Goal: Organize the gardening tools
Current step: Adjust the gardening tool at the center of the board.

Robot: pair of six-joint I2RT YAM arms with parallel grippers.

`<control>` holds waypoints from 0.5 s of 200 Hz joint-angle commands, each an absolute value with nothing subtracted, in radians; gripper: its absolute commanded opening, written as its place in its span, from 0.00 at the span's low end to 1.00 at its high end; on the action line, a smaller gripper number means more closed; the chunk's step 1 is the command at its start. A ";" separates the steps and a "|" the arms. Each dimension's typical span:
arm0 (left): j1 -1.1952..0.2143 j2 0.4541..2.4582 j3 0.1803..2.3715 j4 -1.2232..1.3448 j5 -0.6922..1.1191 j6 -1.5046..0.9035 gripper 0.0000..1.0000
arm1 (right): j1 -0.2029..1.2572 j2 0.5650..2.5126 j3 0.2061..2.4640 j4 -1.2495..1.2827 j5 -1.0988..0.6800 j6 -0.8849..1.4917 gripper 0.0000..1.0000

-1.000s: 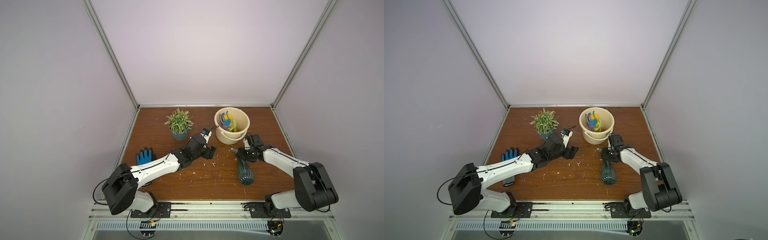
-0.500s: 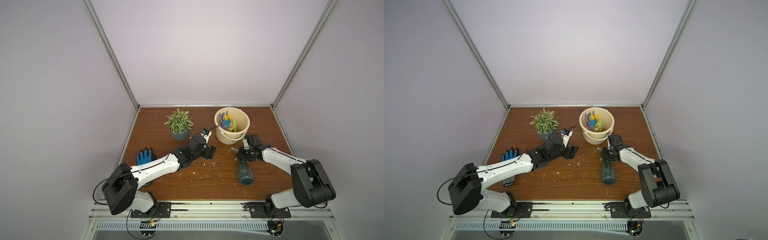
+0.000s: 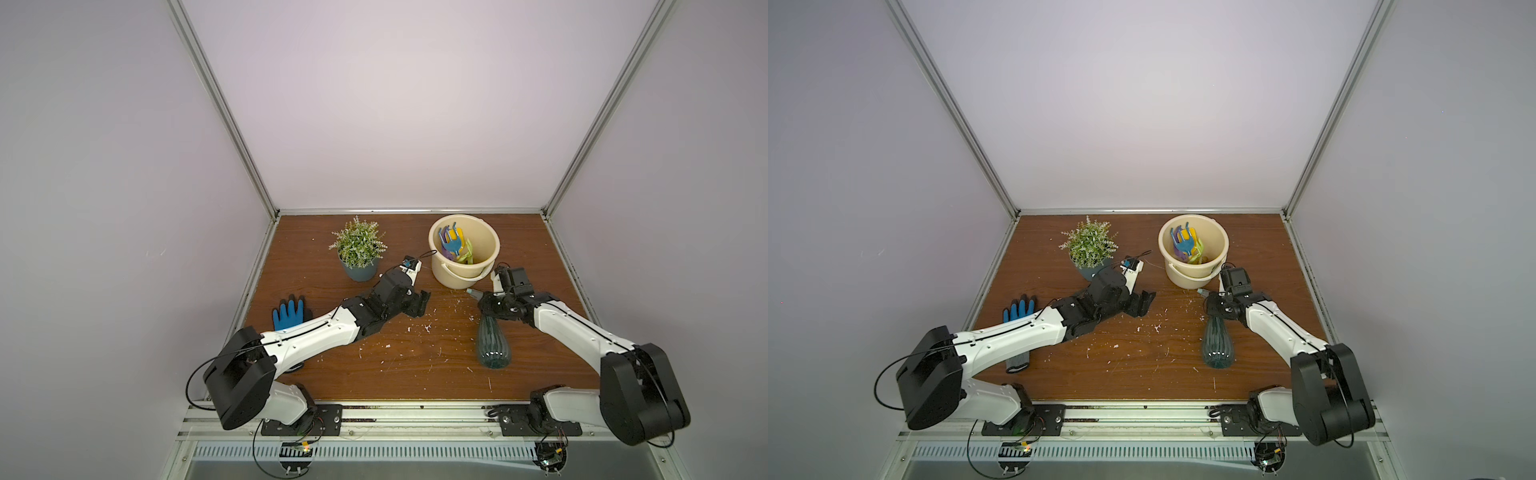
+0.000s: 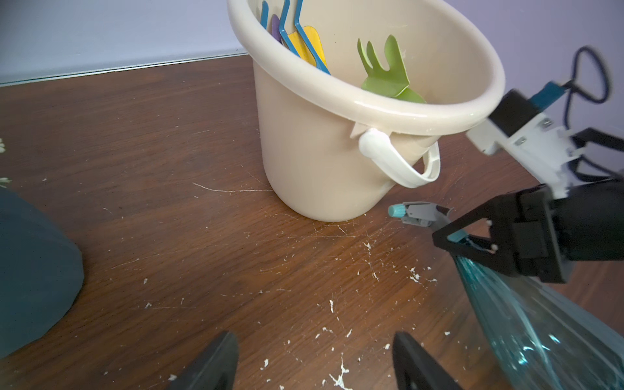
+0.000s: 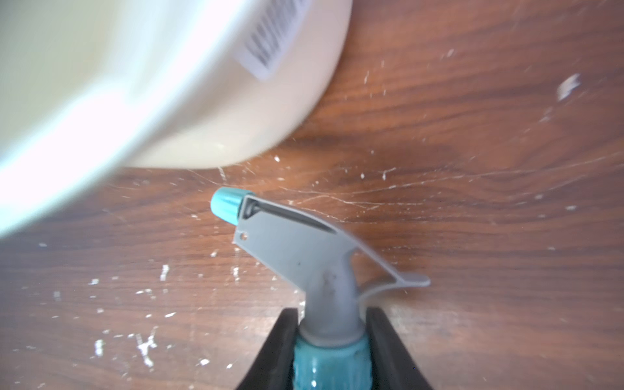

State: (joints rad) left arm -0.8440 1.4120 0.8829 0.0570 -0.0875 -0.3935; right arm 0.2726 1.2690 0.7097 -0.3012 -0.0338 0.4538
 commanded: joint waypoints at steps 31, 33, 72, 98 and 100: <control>-0.833 1.363 0.907 0.084 -0.051 -0.377 0.76 | 0.268 1.036 0.692 -0.319 0.092 0.486 0.23; -0.834 1.364 0.908 0.084 -0.050 -0.377 0.77 | 0.268 1.028 0.691 -0.316 0.096 0.486 0.23; -0.834 1.375 0.918 0.092 -0.037 -0.379 0.77 | 0.268 0.932 0.677 -0.235 0.156 0.464 0.23; -0.834 1.371 0.919 0.089 -0.034 -0.382 0.76 | 0.268 0.924 0.700 -0.220 0.184 0.451 0.23; -0.833 1.370 0.919 0.089 -0.034 -0.381 0.77 | 0.268 0.924 0.702 -0.219 0.184 0.450 0.23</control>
